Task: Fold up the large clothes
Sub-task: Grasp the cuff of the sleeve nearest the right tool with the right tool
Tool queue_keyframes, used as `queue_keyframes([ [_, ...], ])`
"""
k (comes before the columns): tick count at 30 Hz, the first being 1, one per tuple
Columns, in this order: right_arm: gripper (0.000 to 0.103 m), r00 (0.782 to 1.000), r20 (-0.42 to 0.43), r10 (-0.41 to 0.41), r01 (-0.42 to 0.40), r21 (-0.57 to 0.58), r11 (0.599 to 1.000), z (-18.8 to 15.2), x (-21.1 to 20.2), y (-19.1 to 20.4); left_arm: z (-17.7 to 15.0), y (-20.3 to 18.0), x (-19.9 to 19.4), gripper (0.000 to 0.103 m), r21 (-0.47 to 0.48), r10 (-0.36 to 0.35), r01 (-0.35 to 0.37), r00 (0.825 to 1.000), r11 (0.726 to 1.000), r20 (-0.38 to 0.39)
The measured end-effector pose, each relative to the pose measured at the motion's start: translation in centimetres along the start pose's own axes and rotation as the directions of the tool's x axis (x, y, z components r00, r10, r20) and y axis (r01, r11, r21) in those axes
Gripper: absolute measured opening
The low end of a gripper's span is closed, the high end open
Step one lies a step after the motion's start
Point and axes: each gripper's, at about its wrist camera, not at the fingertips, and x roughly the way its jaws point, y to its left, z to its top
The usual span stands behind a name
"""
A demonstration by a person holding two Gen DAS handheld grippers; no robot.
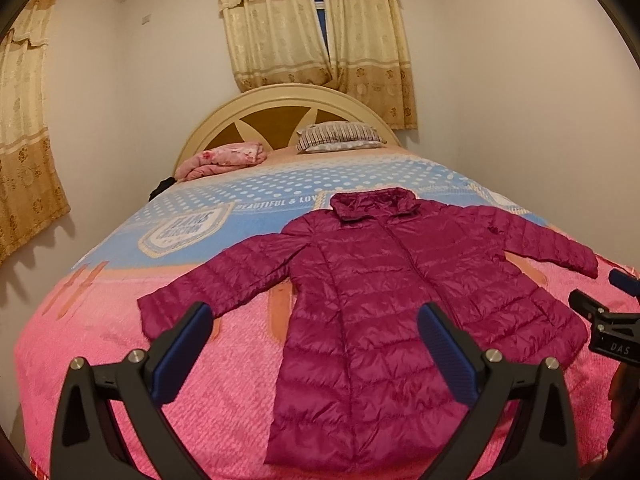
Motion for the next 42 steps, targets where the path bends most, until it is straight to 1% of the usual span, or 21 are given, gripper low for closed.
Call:
queue_keyframes([
  [7, 0.102, 0.996, -0.062, -0.067, 0.068, 0.017, 0.998, 0.7, 4.6, -3.8, 1.0, -2.7, 4.1, 0.103, 0.038, -0.023, 0.024, 0.999, 0.999, -0.028],
  [11, 0.102, 0.99, -0.088, -0.115, 0.116, 0.011, 0.993, 1.0, 7.3, -5.8, 1.4, -4.6, 6.8, 0.103, 0.083, -0.031, 0.034, 0.999, 0.996, -0.041],
  [16, 0.102, 0.975, -0.165, -0.148, 0.154, 0.021, 0.988, 1.1, 11.6, -9.2, 1.7, -5.9, 10.3, 0.103, 0.133, -0.017, 0.025, 0.998, 0.991, -0.064],
  [18, 0.101, 0.967, -0.203, -0.154, 0.17, 0.064, 0.983, 1.2, 13.1, -11.4, 1.7, -6.4, 11.9, 0.103, 0.158, -0.001, 0.011, 0.998, 0.987, -0.063],
  [19, 0.097, 0.965, -0.216, -0.152, 0.175, 0.096, 0.98, 1.2, 13.6, -12.7, 1.7, -6.5, 12.5, 0.103, 0.164, 0.004, 0.007, 0.998, 0.986, -0.067],
  [20, 0.091, 0.961, -0.232, -0.15, 0.184, 0.133, 0.974, 1.3, 14.0, -14.1, 1.6, -6.5, 13.3, 0.103, 0.167, 0.006, 0.006, 0.997, 0.986, -0.075],
  [22, 0.084, 0.954, -0.262, -0.148, 0.203, 0.199, 0.959, 1.4, 14.8, -16.9, 1.5, -6.4, 14.6, 0.103, 0.163, 0.01, 0.006, 0.995, 0.987, -0.094],
  [25, 0.079, 0.94, -0.291, -0.179, 0.262, 0.278, 0.924, 1.5, 15.4, -20.5, 1.3, -5.9, 16.0, 0.103, 0.148, 0.015, 0.001, 0.994, 0.989, -0.11],
  [26, 0.076, 0.937, -0.297, -0.184, 0.273, 0.296, 0.915, 1.4, 15.5, -21.4, 1.3, -5.7, 16.4, 0.103, 0.14, 0.016, 0.0, 0.993, 0.99, -0.113],
  [29, 0.071, 0.929, -0.32, -0.187, 0.307, 0.381, 0.872, 1.2, 15.9, -24.9, 1.1, -5.3, 16.8, 0.103, 0.125, 0.014, 0.0, 0.993, 0.992, -0.113],
  [32, 0.068, 0.918, -0.345, -0.196, 0.34, 0.43, 0.836, 0.9, 16.5, -27.0, 0.8, -5.2, 17.1, 0.103, 0.125, 0.013, 0.0, 0.994, 0.992, -0.109],
  [33, 0.066, 0.917, -0.356, -0.182, 0.338, 0.449, 0.827, 0.7, 16.9, -27.6, 0.7, -5.2, 17.4, 0.103, 0.126, 0.014, 0.0, 0.994, 0.992, -0.11],
  [34, 0.062, 0.917, -0.366, -0.161, 0.331, 0.468, 0.819, 0.5, 17.3, -28.1, 0.5, -5.1, 17.4, 0.103, 0.128, 0.017, -0.002, 0.993, 0.992, -0.113],
  [35, 0.055, 0.917, -0.373, -0.14, 0.322, 0.485, 0.813, 0.3, 17.8, -28.5, 0.4, -5.0, 17.6, 0.103, 0.126, 0.016, -0.001, 0.993, 0.992, -0.119],
  [36, 0.05, 0.917, -0.383, -0.106, 0.307, 0.511, 0.803, 0.1, 18.4, -28.9, 0.3, -4.8, 17.6, 0.103, 0.121, 0.013, 0.002, 0.992, 0.993, -0.126],
  [37, 0.045, 0.918, -0.382, -0.105, 0.305, 0.513, 0.802, 0.0, 18.5, -29.1, 0.4, -4.7, 17.9, 0.103, 0.116, 0.01, 0.005, 0.991, 0.993, -0.131],
  [38, 0.036, 0.921, -0.373, -0.113, 0.301, 0.498, 0.813, 0.3, 18.5, -29.0, 0.3, -4.5, 17.8, 0.103, 0.108, 0.006, 0.008, 0.991, 0.994, -0.134],
  [39, 0.032, 0.924, -0.365, -0.112, 0.291, 0.483, 0.826, 0.6, 18.5, -28.7, 0.4, -4.3, 17.8, 0.103, 0.105, 0.005, 0.009, 0.991, 0.994, -0.134],
  [40, 0.025, 0.926, -0.36, -0.113, 0.286, 0.474, 0.833, 0.8, 18.4, -28.5, 0.4, -4.1, 17.6, 0.103, 0.102, 0.002, 0.011, 0.991, 0.995, -0.132],
  [41, 0.02, 0.928, -0.353, -0.116, 0.283, 0.467, 0.838, 1.0, 18.4, -28.3, 0.5, -3.9, 17.4, 0.103, 0.1, 0.0, 0.013, 0.992, 0.995, -0.129],
  [42, 0.018, 0.931, -0.343, -0.129, 0.283, 0.449, 0.847, 1.6, 18.1, -28.0, 0.6, -3.8, 17.2, 0.103, 0.098, -0.002, 0.014, 0.992, 0.995, -0.125],
])
